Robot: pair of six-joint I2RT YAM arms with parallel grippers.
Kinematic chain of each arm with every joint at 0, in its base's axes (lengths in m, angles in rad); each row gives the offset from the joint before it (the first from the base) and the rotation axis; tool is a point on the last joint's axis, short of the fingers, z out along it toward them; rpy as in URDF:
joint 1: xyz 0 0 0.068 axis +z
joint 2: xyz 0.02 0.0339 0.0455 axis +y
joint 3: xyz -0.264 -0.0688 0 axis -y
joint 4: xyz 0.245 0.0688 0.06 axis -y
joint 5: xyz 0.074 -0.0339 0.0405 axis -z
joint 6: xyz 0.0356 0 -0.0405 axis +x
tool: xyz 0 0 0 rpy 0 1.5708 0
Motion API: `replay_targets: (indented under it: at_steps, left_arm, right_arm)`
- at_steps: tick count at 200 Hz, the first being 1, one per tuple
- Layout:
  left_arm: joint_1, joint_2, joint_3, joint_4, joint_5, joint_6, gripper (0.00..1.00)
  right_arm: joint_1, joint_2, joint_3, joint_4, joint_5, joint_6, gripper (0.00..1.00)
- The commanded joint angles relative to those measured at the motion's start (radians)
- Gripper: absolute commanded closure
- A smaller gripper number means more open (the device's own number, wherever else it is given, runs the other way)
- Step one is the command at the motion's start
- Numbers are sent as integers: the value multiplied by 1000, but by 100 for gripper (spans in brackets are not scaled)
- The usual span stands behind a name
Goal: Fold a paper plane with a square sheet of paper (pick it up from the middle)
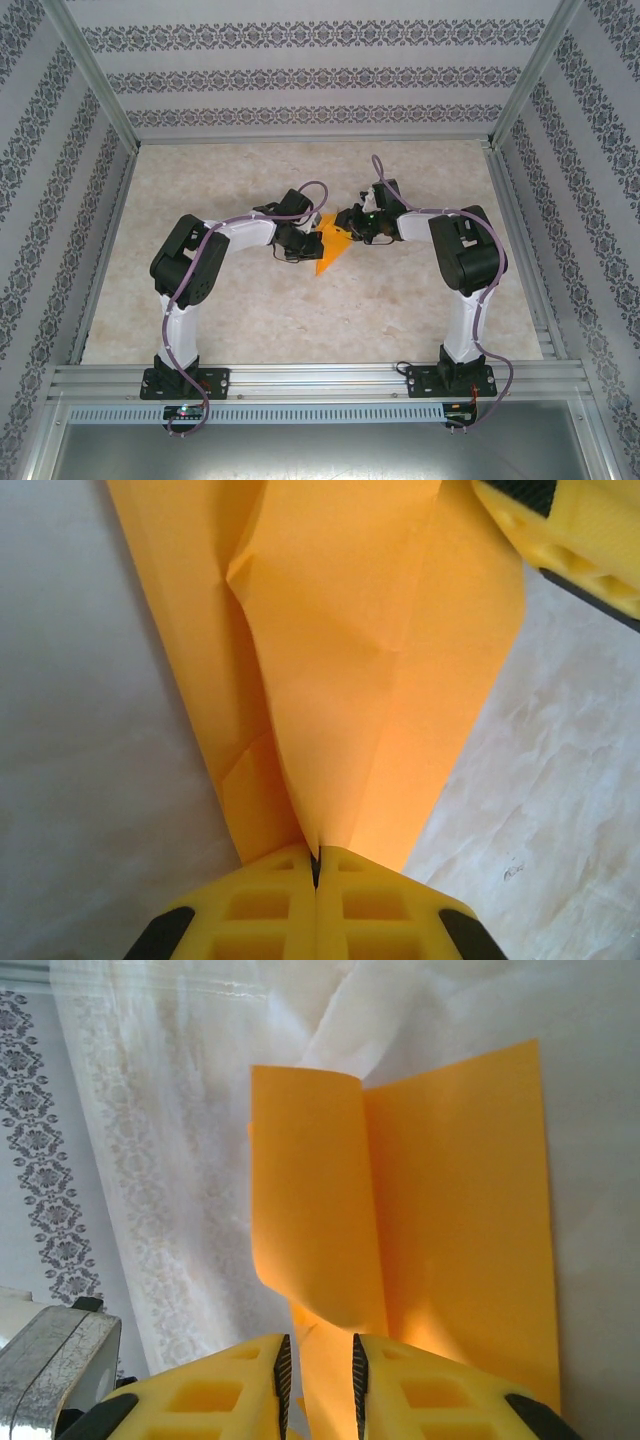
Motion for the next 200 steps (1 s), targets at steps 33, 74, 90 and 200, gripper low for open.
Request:
replay_targets:
  at_steps: [33,74,90,200]
  left_arm:
    - [21,-16,-37,24,19,14,100]
    - [29,-25,-50,27,8,18,100]
    - [29,-30,-56,35,10,21,100]
    - [41,-41,-134,128,13,11,100]
  right_arm:
    - [-6,15,38,-68,16,-72,75]
    - [-5,12,38,-76,18,-85,77]
    - [-5,18,38,-84,20,-93,81]
    - [25,14,54,-94,-1,-99,91]
